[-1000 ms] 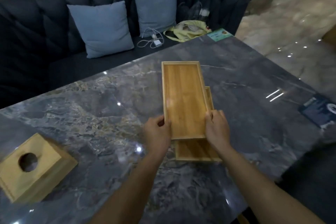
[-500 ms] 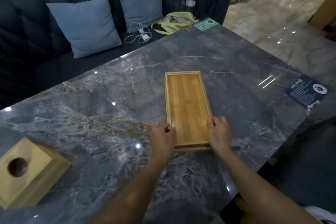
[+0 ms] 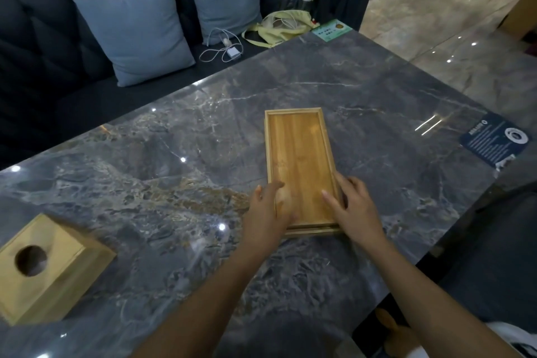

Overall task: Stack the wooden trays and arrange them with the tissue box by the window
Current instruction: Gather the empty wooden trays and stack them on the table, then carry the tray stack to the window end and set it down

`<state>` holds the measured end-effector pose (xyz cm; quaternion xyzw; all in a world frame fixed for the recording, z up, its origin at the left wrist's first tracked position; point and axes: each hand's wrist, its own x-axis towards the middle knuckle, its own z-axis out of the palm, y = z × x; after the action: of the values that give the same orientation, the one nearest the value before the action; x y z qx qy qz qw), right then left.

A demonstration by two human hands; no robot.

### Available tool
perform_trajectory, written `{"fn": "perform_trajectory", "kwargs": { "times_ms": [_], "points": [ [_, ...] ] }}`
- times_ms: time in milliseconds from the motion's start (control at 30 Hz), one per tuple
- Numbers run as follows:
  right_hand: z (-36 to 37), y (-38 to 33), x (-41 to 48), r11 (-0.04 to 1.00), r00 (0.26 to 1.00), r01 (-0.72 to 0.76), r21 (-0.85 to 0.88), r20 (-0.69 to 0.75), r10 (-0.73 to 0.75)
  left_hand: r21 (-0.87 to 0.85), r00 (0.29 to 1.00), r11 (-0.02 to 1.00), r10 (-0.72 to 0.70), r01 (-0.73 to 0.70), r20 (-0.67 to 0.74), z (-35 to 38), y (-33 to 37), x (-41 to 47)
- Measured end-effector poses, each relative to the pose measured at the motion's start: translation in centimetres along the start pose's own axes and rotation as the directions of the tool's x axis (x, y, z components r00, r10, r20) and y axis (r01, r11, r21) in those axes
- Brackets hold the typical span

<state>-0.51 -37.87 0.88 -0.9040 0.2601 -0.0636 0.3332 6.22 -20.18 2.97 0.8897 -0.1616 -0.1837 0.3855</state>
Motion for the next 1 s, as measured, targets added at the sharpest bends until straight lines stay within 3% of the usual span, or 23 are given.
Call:
{"fn": "perform_trajectory", "kwargs": {
  "times_ms": [133, 200, 300, 433, 667, 800, 1000],
  "points": [
    [-1.3, 1.9, -1.5, 0.992, 0.977, 0.115, 0.061, 0.172, -0.124, 0.199, 0.976, 0.979, -0.01, -0.034, 0.218, -0.3, -0.8, -1.3],
    [-1.8, 2.8, -1.9, 0.991, 0.957, 0.135, 0.021, 0.257, -0.136, 0.276, 0.967, 0.96, -0.033, -0.039, 0.251, -0.3, -1.0, -1.4],
    [-2.2, 3.2, -1.9, 0.986, 0.933, 0.161, -0.05, 0.332, -0.135, 0.295, 0.974, 0.948, 0.058, -0.122, 0.218, -0.3, -1.2, -1.5],
    [-2.1, 2.9, -1.5, 0.971, 0.94, 0.218, -0.097, 0.29, -0.182, 0.259, 0.976, 0.95, 0.134, -0.177, 0.174, -0.2, -1.3, -1.7],
    [-2.1, 3.4, -1.7, 0.952, 0.933, 0.296, -0.08, 0.238, -0.27, 0.348, 0.976, 0.916, 0.16, -0.202, 0.145, 0.2, -1.5, -1.9],
    [-2.3, 3.8, -2.5, 0.864, 0.877, 0.473, -0.169, 0.187, -0.443, 0.366, 0.976, 0.906, 0.172, -0.211, 0.136, 0.5, -1.7, -2.2],
    [-2.3, 3.9, -3.4, 0.784, 0.829, 0.559, -0.269, 0.145, -0.54, 0.361, 0.972, 0.902, 0.215, -0.236, 0.097, 0.9, -1.9, -2.7]
  ]
}}
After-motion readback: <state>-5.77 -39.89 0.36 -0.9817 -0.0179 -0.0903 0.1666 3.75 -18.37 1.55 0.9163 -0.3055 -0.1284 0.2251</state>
